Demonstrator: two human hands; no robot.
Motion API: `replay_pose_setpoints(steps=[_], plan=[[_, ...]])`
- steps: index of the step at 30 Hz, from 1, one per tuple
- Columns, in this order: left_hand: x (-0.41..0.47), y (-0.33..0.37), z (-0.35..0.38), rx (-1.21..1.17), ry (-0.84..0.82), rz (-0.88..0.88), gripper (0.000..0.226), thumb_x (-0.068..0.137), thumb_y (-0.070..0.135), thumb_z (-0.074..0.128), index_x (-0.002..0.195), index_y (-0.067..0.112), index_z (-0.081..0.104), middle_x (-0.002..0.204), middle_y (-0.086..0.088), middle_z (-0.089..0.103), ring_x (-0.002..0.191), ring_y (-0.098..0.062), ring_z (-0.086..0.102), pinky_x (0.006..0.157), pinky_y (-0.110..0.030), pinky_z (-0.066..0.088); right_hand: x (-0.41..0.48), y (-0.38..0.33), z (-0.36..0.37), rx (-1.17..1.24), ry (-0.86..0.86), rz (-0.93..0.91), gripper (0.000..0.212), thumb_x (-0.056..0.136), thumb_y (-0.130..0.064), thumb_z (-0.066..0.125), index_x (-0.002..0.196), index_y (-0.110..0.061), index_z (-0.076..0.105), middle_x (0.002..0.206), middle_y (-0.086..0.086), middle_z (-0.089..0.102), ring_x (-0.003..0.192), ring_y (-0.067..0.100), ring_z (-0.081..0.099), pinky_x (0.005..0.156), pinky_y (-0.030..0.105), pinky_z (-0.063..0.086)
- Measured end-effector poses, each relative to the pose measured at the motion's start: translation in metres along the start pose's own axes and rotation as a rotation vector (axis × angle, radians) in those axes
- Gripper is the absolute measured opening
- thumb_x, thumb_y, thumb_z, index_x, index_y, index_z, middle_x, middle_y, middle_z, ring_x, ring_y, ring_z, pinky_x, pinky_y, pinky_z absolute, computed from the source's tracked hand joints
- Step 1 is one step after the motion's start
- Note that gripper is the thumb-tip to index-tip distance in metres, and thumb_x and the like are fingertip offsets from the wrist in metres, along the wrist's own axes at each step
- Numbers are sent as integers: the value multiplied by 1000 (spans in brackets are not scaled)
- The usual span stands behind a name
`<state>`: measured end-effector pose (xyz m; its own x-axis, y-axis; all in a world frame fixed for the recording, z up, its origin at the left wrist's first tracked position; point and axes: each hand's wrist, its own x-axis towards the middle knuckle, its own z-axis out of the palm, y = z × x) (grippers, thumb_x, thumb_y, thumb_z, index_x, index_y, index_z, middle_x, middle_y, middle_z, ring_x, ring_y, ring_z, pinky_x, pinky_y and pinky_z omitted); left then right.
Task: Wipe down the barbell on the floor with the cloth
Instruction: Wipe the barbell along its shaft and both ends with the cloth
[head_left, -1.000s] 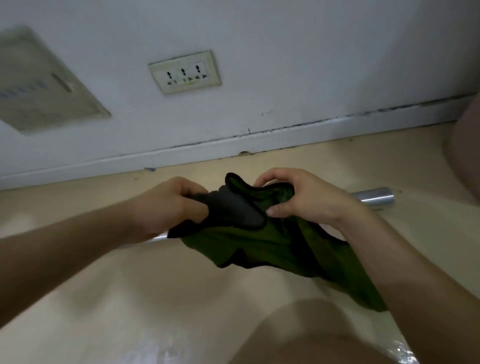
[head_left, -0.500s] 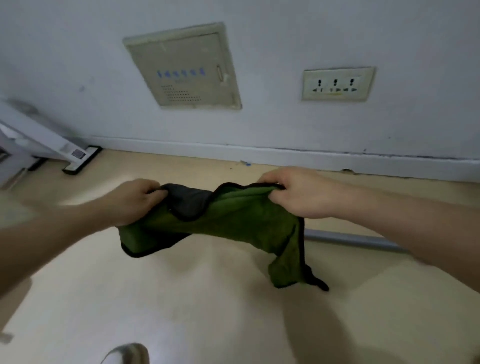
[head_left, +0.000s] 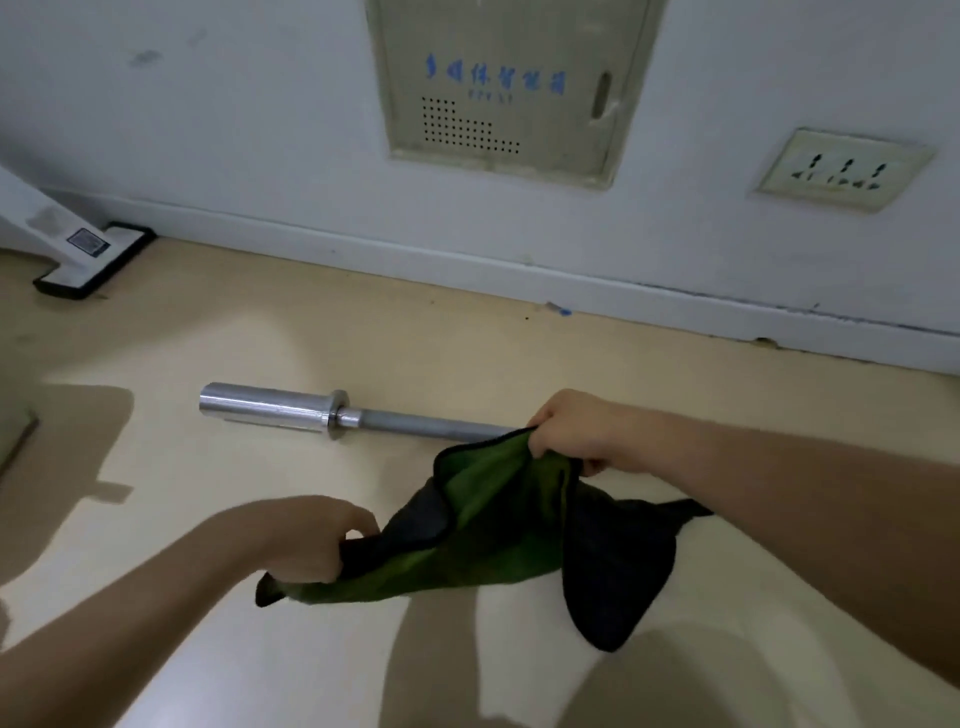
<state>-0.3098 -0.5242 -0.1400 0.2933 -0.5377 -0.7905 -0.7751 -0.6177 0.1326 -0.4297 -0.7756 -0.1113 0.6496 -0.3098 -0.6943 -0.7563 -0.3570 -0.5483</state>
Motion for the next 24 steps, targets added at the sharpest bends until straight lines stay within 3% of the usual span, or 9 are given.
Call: replay_pose_setpoints(steps=[2, 4, 5, 7, 12, 15, 17, 21, 24], plan=[[23, 3, 4, 125, 249, 124, 32, 85, 23, 48, 117, 27, 53, 110, 2, 60, 95, -17, 58, 82, -32, 50, 3, 2, 12, 204, -14, 75, 7, 72, -9, 60, 77, -7, 63, 72, 11, 56, 60, 22, 53, 51, 25, 41], [45, 23, 6, -192, 542, 381, 24, 84, 31, 57, 108, 30, 56, 105, 7, 57, 95, -10, 57, 79, -29, 50, 0, 12, 25, 396, -76, 87, 17, 76, -8, 63, 92, -5, 70, 91, 20, 68, 82, 32, 66, 71, 35, 54], [50, 39, 4, -427, 573, 478, 24, 82, 36, 62, 105, 34, 55, 102, 12, 57, 92, -3, 57, 77, -25, 50, -4, 19, 32, 467, -99, 68, 21, 79, -7, 63, 98, -6, 70, 99, 21, 69, 91, 34, 67, 79, 39, 56], [59, 65, -2, -729, 418, 578, 24, 76, 43, 69, 93, 39, 53, 92, 14, 62, 83, 1, 59, 72, -21, 50, -15, 36, 43, 567, -88, 17, 24, 79, -6, 65, 103, -5, 69, 103, 21, 68, 91, 30, 66, 82, 40, 55], [70, 76, -30, -802, -81, 688, 15, 85, 38, 64, 73, 30, 59, 64, 9, 59, 60, -10, 51, 57, -27, 38, -51, 88, 58, 895, -149, -133, 33, 79, 7, 62, 109, -6, 68, 106, 17, 69, 96, 26, 65, 82, 28, 51], [66, 83, -51, -1038, -152, 647, 16, 85, 36, 63, 75, 25, 59, 68, 3, 61, 62, -12, 53, 58, -26, 40, -45, 97, 56, 752, 116, -67, 13, 82, -3, 67, 89, -11, 73, 88, 10, 73, 85, 21, 68, 75, 23, 51], [78, 86, -54, -920, 51, 589, 13, 88, 32, 60, 78, 27, 52, 64, 4, 59, 54, -7, 50, 50, -20, 39, -25, 99, 53, 759, 339, -10, 3, 81, -13, 70, 80, -12, 73, 81, 11, 73, 79, 22, 68, 69, 25, 52], [122, 84, -46, -383, 805, 486, 12, 90, 20, 56, 87, 26, 47, 79, 5, 51, 57, -6, 48, 45, -15, 35, 31, 86, 65, 906, 592, 83, 8, 81, -18, 71, 83, -11, 68, 78, 6, 71, 68, 13, 66, 51, 16, 47], [147, 94, -26, -93, 1067, 498, 12, 79, 14, 66, 90, 12, 61, 92, -8, 53, 71, -18, 52, 49, -26, 43, 61, 84, 74, 1038, 721, 107, 5, 84, -17, 68, 84, -13, 69, 80, 3, 71, 75, 15, 67, 58, 20, 51]])
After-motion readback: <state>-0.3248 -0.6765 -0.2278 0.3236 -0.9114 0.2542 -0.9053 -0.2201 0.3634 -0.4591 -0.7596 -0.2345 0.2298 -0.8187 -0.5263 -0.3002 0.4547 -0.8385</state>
